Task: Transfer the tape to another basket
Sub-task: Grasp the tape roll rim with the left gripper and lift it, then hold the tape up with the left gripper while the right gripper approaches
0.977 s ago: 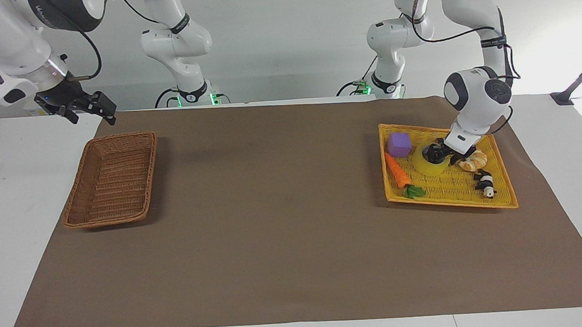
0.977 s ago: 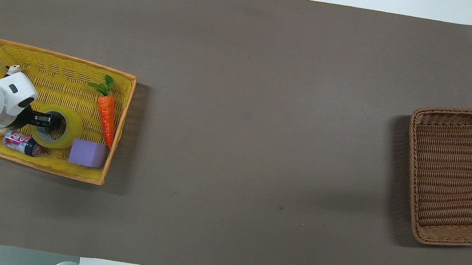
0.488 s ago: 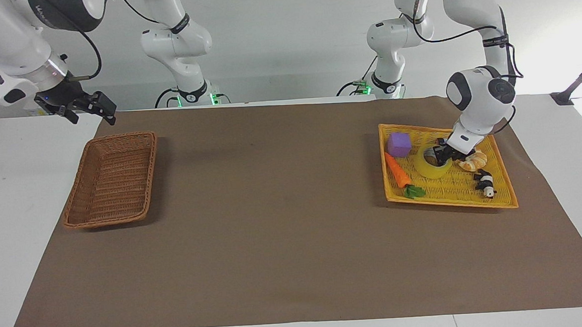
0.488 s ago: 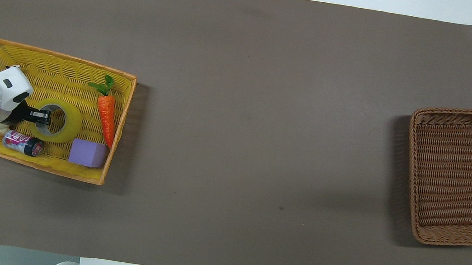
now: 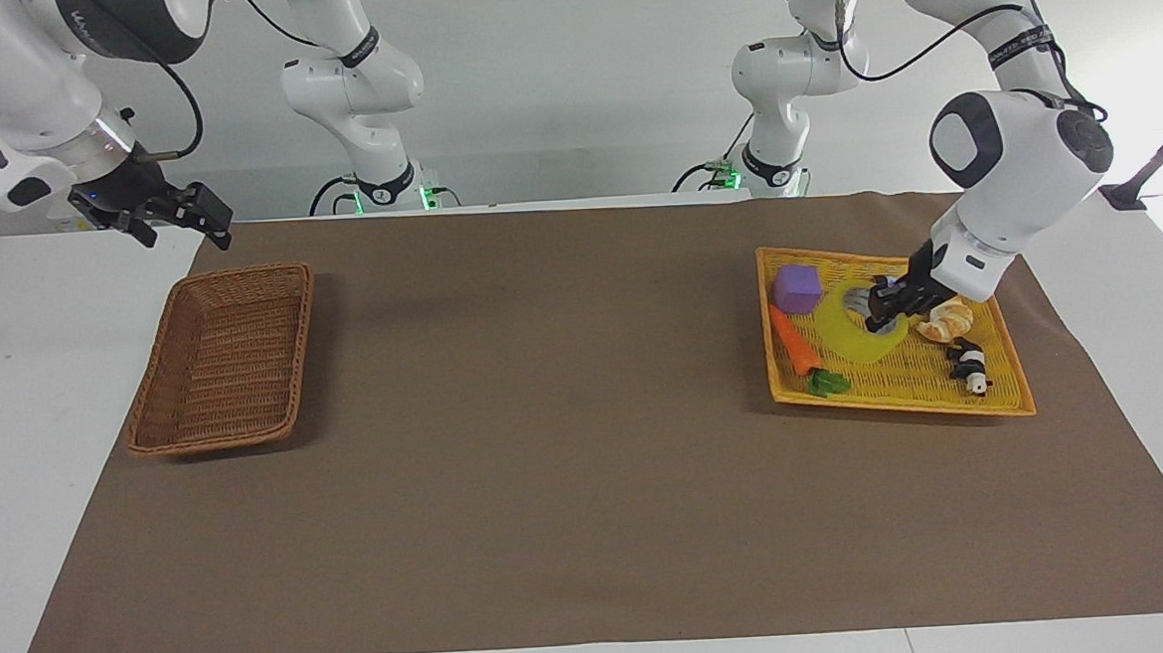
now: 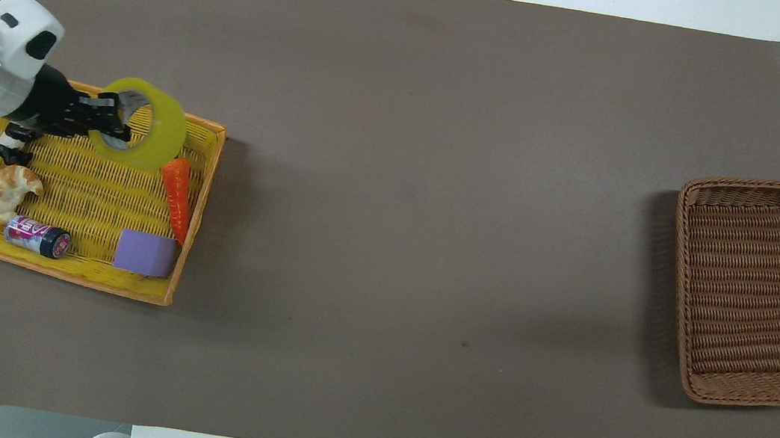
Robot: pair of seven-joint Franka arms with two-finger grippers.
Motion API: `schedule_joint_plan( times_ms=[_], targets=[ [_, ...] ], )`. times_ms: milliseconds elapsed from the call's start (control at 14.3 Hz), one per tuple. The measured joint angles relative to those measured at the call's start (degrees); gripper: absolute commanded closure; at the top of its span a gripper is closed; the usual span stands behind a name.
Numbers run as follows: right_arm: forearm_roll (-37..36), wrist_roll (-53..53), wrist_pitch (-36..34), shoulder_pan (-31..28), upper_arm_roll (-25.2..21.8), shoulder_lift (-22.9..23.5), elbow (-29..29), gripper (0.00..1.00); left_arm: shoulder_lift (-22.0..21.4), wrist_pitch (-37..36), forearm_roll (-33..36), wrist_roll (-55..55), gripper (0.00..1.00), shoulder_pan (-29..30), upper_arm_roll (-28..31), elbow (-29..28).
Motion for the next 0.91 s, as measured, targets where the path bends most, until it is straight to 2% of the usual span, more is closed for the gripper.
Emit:
schedule_joint_plan(
  times_ms=[488,698,907],
  targets=[
    [0.00,0.00,0.00,0.00,0.00,0.00,0.00,0.00,2.19,2.29,-0.50,-16.18,1.00,-15.66,-0.33,6.07],
    [1.03,-2.64,-0.84,-0.04,0.00,-0.01,-0.01,0.00,2.70,3.46,-0.97,-17.56,1.00,-18.62,-0.31,6.51],
    [12.58,-7.81,-0.22,-1.55,-0.19,-0.02,-0.25,0.00,2.84,3.70,-1.28,-18.76,1.00,-20.41,-0.31,6.55]
  ],
)
